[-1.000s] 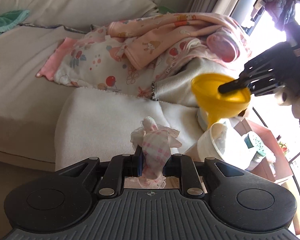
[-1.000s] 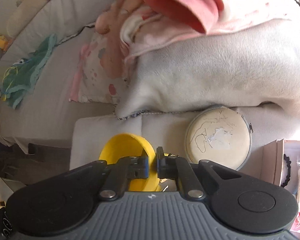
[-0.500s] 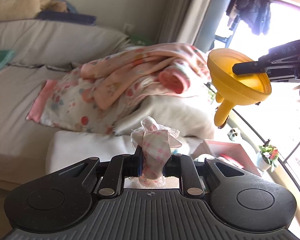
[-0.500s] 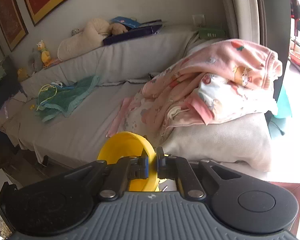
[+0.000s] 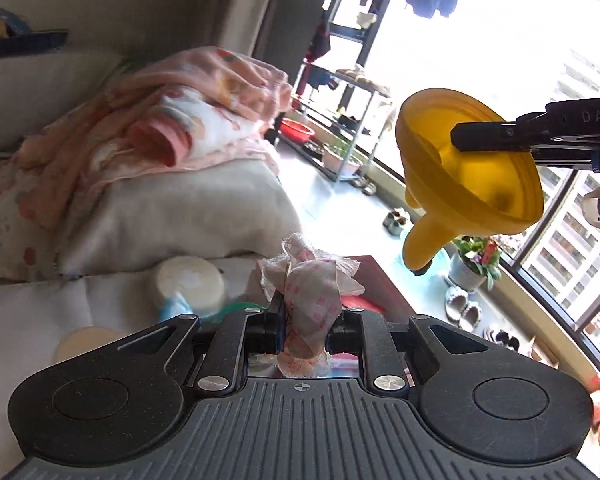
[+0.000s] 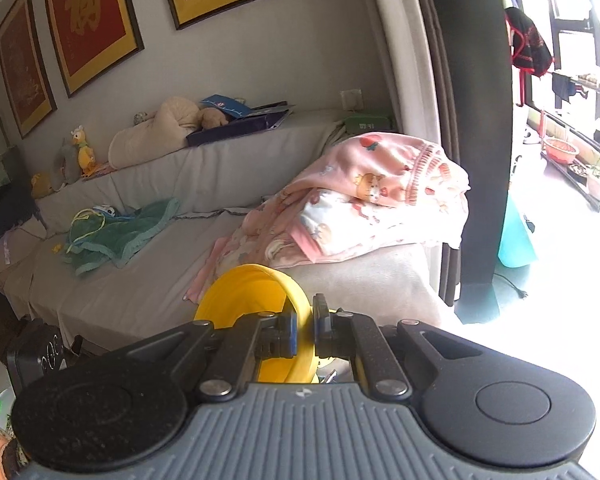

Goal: Organize soft objects
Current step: 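Carry the tissue and yellow funnel over the pink box with both tools, then lower tissue and funnel into the pink box and open both tools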

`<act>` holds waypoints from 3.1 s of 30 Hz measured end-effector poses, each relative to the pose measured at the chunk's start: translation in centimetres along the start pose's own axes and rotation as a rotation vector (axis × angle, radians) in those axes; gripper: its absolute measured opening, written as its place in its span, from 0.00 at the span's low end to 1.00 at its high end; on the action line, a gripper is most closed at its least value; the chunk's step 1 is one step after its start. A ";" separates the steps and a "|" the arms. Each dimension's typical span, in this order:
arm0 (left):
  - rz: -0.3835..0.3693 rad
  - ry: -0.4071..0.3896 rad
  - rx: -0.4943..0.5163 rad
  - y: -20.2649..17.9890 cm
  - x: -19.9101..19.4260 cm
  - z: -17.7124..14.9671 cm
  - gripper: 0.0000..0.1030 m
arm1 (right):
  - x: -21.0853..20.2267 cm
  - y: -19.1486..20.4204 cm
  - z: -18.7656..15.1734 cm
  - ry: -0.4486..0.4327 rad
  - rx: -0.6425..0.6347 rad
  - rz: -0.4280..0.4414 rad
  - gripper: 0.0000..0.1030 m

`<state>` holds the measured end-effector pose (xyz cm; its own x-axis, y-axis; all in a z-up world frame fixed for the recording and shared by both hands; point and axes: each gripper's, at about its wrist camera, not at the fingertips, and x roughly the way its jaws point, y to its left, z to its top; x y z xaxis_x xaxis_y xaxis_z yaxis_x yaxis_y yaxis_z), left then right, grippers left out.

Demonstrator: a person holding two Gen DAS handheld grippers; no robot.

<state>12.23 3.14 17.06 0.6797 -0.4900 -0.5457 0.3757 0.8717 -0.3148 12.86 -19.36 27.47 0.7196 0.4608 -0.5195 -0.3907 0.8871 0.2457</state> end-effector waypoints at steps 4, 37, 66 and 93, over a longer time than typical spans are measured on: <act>-0.055 0.079 0.015 -2.8 4.0 -0.8 0.20 | -0.2 -4.0 -2.1 0.019 0.051 -0.027 0.07; -0.064 0.205 0.255 -8.4 14.3 -4.4 0.29 | 14.1 -13.4 -9.1 0.152 0.008 -0.256 0.07; -0.223 0.123 0.159 -7.2 13.0 -2.4 0.32 | 13.4 -14.9 -8.9 0.150 0.039 -0.252 0.07; -0.056 0.148 0.210 -6.6 11.7 -1.8 0.34 | 13.0 -12.8 -13.2 0.208 -0.140 -0.252 0.08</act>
<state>16.57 -8.34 11.33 0.5605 -0.5205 -0.6442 0.5435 0.8181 -0.1881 19.63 -25.05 6.83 0.6764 0.1997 -0.7089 -0.3007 0.9535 -0.0184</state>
